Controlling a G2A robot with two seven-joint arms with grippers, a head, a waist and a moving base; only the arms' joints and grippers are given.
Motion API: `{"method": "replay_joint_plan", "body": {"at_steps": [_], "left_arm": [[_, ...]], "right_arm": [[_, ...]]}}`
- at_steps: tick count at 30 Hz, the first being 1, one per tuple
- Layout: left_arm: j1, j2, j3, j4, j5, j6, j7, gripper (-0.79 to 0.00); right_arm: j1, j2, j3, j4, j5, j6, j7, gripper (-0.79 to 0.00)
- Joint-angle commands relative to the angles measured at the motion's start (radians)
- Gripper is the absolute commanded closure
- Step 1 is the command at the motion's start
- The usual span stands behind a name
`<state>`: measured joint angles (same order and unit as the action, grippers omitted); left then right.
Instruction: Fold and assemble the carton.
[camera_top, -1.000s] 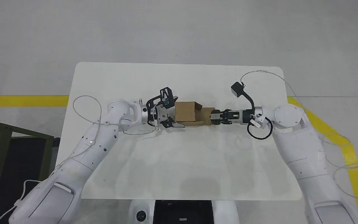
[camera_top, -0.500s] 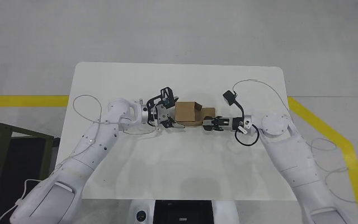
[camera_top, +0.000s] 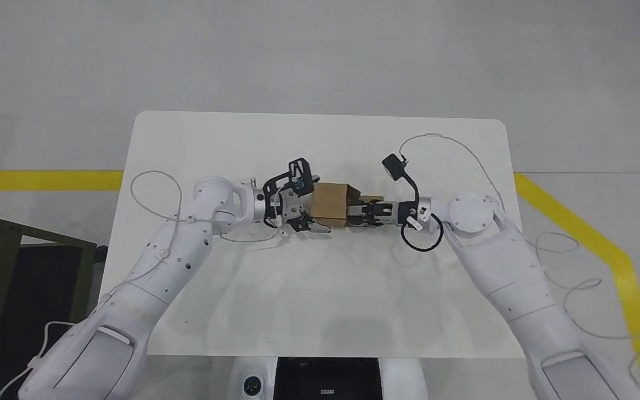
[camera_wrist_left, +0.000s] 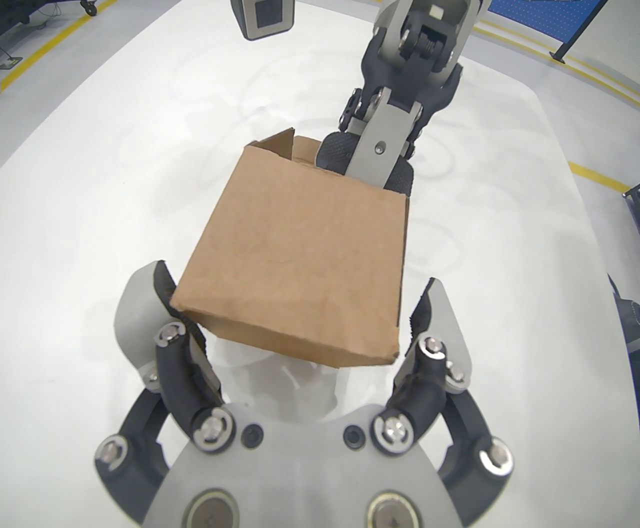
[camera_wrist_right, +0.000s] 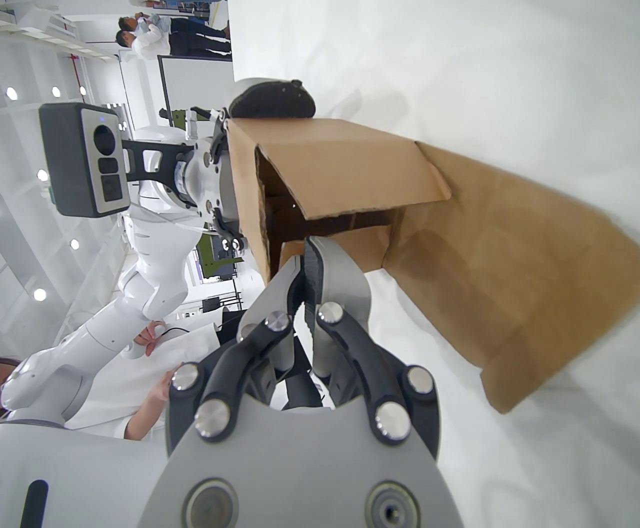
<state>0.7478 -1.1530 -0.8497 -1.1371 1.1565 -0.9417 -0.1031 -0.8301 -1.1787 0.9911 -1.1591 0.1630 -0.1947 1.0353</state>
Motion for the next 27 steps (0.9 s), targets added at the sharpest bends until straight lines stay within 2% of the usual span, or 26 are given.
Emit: {"method": "replay_joint_plan", "body": {"at_steps": [1,9,21,27], "left_arm": [[0.001,-0.001,-0.001,-0.001,-0.004,-0.001,-0.005,-0.785],[0.001,-0.003,-0.003,-0.003,-0.018,0.001,-0.025,-0.785],[0.002,-0.008,-0.007,-0.002,-0.040,0.011,-0.042,-0.785],[0.000,-0.011,-0.006,-0.003,-0.040,0.013,-0.049,-0.785]], "right_arm": [[0.010,-0.005,-0.011,0.012,0.004,-0.007,-0.003,0.000],[0.024,-0.014,-0.021,0.055,0.039,-0.047,0.003,0.000],[-0.019,0.033,0.104,0.008,0.004,-0.050,0.056,0.000],[-0.002,0.033,0.098,0.024,-0.017,-0.045,0.040,0.000]]}}
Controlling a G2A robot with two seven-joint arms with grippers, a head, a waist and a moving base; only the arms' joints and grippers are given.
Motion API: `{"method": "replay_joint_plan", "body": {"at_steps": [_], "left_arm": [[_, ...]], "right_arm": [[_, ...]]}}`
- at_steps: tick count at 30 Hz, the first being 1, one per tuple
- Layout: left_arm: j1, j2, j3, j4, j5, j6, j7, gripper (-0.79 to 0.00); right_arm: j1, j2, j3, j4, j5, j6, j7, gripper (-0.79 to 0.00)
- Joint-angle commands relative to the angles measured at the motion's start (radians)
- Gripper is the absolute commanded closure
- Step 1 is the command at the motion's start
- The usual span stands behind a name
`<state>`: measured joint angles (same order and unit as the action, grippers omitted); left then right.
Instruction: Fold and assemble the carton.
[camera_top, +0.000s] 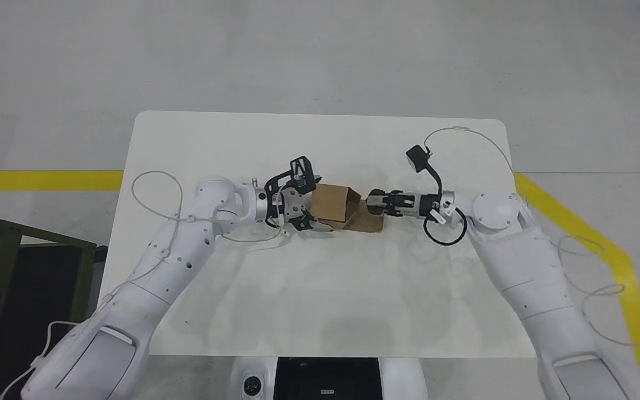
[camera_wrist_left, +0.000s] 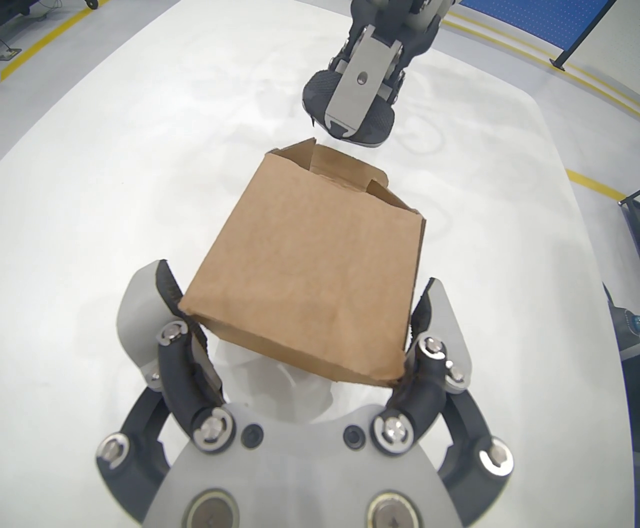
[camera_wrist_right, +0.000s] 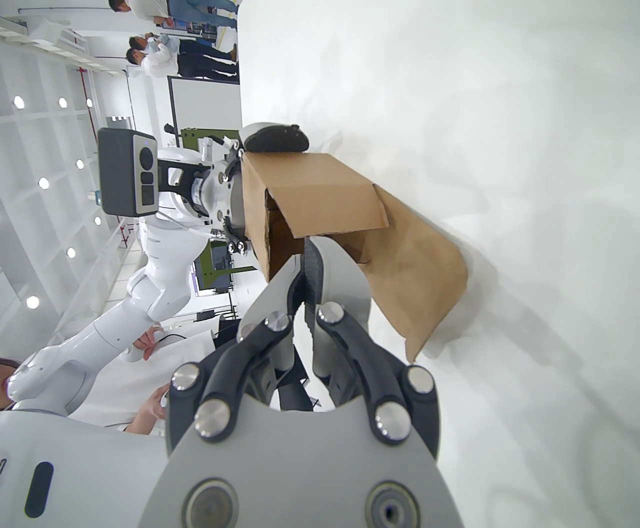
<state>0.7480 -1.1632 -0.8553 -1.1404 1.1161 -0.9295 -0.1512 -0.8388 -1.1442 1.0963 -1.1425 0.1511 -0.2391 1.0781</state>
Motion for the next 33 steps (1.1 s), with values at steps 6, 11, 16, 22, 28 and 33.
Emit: {"method": "replay_joint_plan", "body": {"at_steps": [6,11,16,22,28,33], "left_arm": [[-0.001,-0.002,-0.003,0.001,-0.003,0.003,-0.006,-0.785],[0.000,-0.002,-0.006,0.001,-0.007,0.002,-0.010,-0.785],[-0.002,-0.003,-0.007,0.002,-0.006,-0.003,-0.015,-0.785],[-0.005,-0.005,-0.006,0.007,-0.009,-0.006,-0.019,-0.785],[-0.007,-0.008,-0.005,0.014,-0.014,-0.004,-0.023,-0.785],[-0.007,-0.010,-0.007,0.019,-0.018,0.002,-0.022,-0.785]], "right_arm": [[0.042,-0.021,-0.066,0.053,-0.003,-0.003,-0.004,0.000],[0.060,-0.036,-0.106,0.074,0.012,-0.006,-0.005,0.000],[0.076,-0.052,-0.144,0.087,0.029,-0.008,-0.006,0.000],[0.095,-0.069,-0.178,0.103,0.046,-0.016,-0.011,0.000],[0.114,-0.083,-0.201,0.125,0.061,-0.031,-0.017,0.000],[0.130,-0.082,-0.184,0.146,0.073,-0.055,-0.010,0.000]]}}
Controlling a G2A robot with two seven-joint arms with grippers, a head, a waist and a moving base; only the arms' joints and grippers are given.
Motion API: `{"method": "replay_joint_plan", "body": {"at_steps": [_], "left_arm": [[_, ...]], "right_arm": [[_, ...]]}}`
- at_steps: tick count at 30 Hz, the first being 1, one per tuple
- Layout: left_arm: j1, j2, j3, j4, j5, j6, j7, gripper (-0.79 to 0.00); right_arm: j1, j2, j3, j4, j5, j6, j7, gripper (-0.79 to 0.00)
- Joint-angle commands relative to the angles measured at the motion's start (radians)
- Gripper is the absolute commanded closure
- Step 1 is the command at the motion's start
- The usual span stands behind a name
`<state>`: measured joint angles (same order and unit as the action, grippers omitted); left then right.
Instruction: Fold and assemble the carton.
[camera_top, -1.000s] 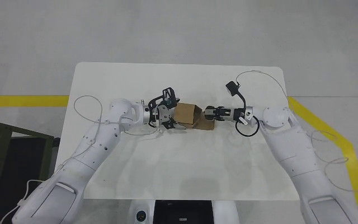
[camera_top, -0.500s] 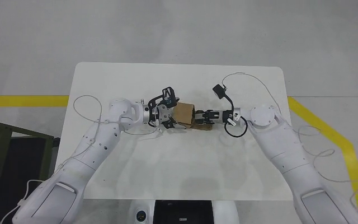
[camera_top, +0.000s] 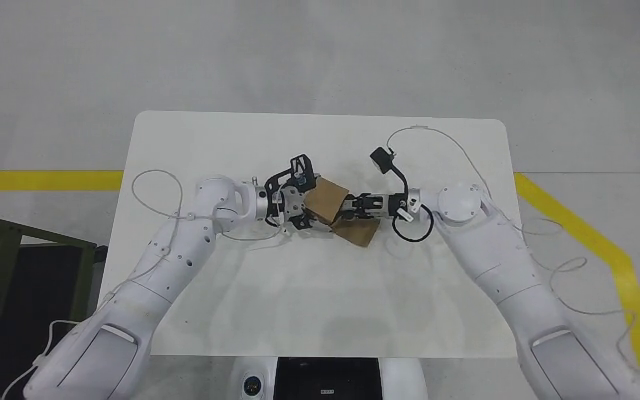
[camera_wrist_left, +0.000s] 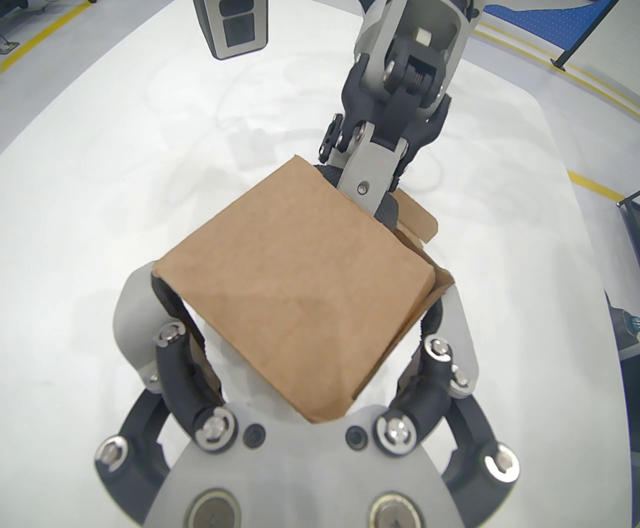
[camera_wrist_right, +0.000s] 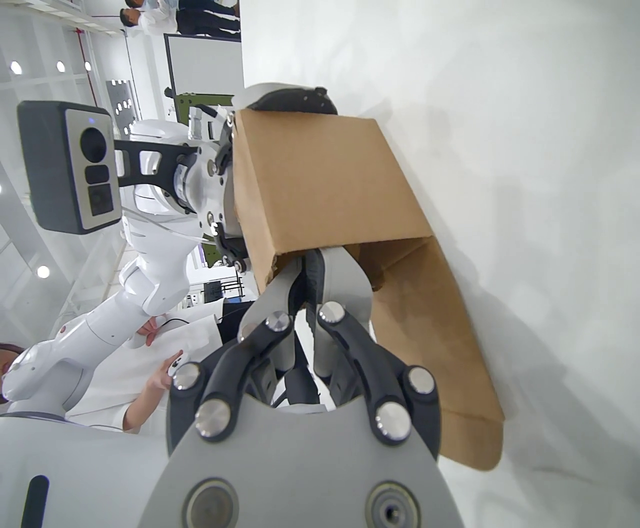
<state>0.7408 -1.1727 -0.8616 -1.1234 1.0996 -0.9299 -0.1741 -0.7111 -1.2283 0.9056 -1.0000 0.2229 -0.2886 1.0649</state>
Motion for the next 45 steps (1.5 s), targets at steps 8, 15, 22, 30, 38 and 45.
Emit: {"method": "replay_joint_plan", "body": {"at_steps": [8,15,22,30,38,45], "left_arm": [[0.002,0.003,-0.023,-0.001,-0.025,0.000,-0.006,-0.785],[0.022,0.022,-0.074,-0.016,-0.039,-0.009,-0.043,-0.785],[0.034,0.031,-0.090,-0.040,-0.063,-0.026,-0.077,-0.785],[0.009,0.019,-0.058,-0.015,-0.072,-0.032,-0.090,-0.785],[-0.018,0.008,-0.035,0.018,-0.055,-0.028,-0.058,-0.785],[-0.037,-0.004,-0.013,0.041,-0.044,-0.032,-0.032,-0.785]], "right_arm": [[0.009,0.020,0.058,0.013,-0.005,-0.037,0.041,0.000],[0.042,0.008,0.038,0.046,-0.009,-0.050,0.029,0.000],[0.091,-0.014,0.007,0.108,0.000,-0.103,0.018,0.000],[0.148,-0.010,0.030,0.190,-0.002,-0.120,0.066,0.000],[0.037,0.047,0.115,0.078,-0.029,-0.034,0.159,0.000],[-0.069,0.063,0.121,-0.088,-0.074,0.028,0.101,0.000]]}}
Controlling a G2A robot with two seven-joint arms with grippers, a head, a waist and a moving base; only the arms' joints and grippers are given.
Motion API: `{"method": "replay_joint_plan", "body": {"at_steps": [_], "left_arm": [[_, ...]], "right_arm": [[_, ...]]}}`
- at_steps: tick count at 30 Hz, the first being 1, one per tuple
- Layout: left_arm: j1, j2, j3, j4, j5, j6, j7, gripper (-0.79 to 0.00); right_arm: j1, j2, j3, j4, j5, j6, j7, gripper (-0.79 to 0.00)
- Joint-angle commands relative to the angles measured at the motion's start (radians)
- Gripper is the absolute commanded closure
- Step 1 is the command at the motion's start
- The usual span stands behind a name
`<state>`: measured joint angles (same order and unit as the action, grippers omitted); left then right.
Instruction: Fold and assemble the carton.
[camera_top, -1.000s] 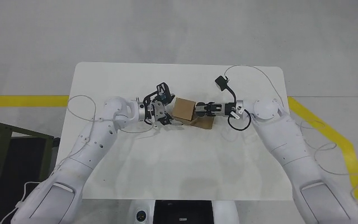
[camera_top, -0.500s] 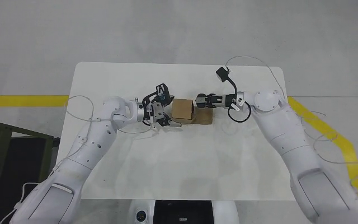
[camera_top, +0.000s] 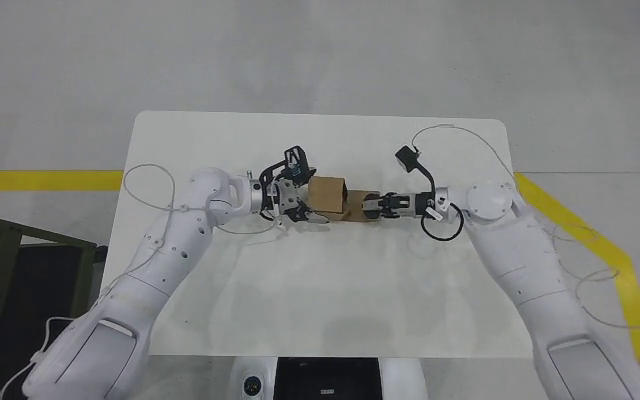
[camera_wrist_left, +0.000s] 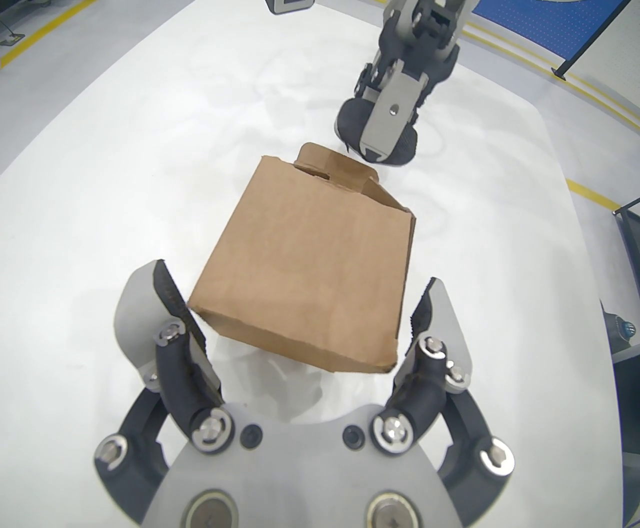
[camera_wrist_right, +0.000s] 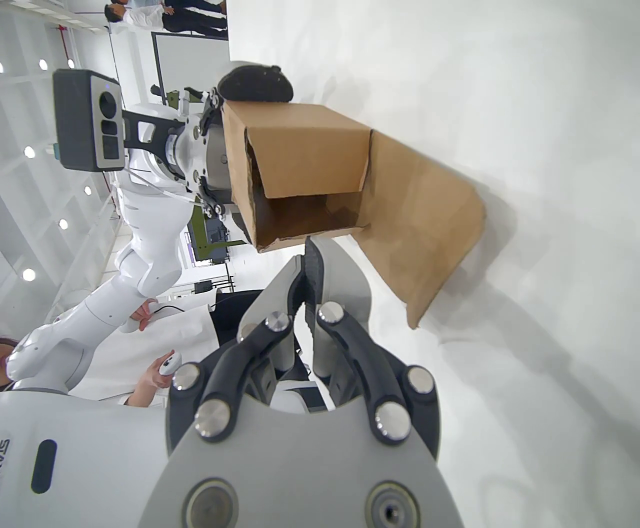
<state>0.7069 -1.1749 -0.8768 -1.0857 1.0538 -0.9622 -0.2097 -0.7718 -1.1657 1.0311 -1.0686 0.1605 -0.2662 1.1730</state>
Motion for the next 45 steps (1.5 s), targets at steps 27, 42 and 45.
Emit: {"method": "replay_joint_plan", "body": {"at_steps": [27,42,45], "left_arm": [[0.000,-0.009,0.010,0.022,-0.001,-0.005,0.011,-0.785],[0.004,-0.012,0.008,0.018,-0.011,0.007,0.004,-0.785],[0.002,-0.013,0.009,0.020,-0.011,0.008,0.004,-0.785]], "right_arm": [[0.101,-0.076,-0.155,0.082,0.034,-0.023,-0.122,0.000],[0.059,-0.012,-0.006,0.038,0.005,-0.007,-0.021,0.000],[0.035,0.006,0.039,0.011,-0.007,0.011,-0.015,0.000]]}}
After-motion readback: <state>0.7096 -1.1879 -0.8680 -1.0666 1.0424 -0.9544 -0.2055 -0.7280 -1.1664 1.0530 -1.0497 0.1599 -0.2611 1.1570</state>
